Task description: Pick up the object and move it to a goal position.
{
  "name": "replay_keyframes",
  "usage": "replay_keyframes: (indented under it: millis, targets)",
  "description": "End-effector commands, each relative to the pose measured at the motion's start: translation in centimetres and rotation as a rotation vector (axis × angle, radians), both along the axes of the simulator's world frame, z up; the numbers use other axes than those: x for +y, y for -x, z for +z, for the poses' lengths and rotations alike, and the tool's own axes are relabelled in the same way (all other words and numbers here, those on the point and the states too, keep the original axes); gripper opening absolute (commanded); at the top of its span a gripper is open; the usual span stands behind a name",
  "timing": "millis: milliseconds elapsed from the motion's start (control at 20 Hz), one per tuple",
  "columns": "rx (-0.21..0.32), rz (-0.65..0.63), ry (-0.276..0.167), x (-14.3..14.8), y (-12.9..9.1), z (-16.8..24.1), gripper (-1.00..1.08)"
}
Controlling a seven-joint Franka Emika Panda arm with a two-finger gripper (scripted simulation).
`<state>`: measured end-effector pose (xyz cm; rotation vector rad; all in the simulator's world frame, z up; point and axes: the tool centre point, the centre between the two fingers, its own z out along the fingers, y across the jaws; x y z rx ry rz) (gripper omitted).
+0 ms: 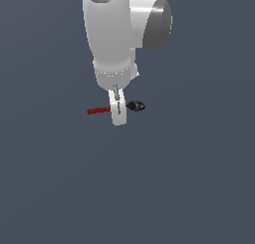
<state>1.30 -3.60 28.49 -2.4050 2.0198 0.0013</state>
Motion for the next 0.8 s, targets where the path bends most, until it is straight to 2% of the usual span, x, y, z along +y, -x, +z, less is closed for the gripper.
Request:
replay_keyframes:
  millis: [0, 400, 750]
  targets:
    - [0.001, 0.000, 0.001, -0.8, 0.3, 3.0, -1.00]
    - [0.000, 0.001, 0.002, -3.0, 0.8, 11.3, -1.00]
    - [0.000, 0.003, 0.002, -4.1, 0.9, 15.7, -1.00]
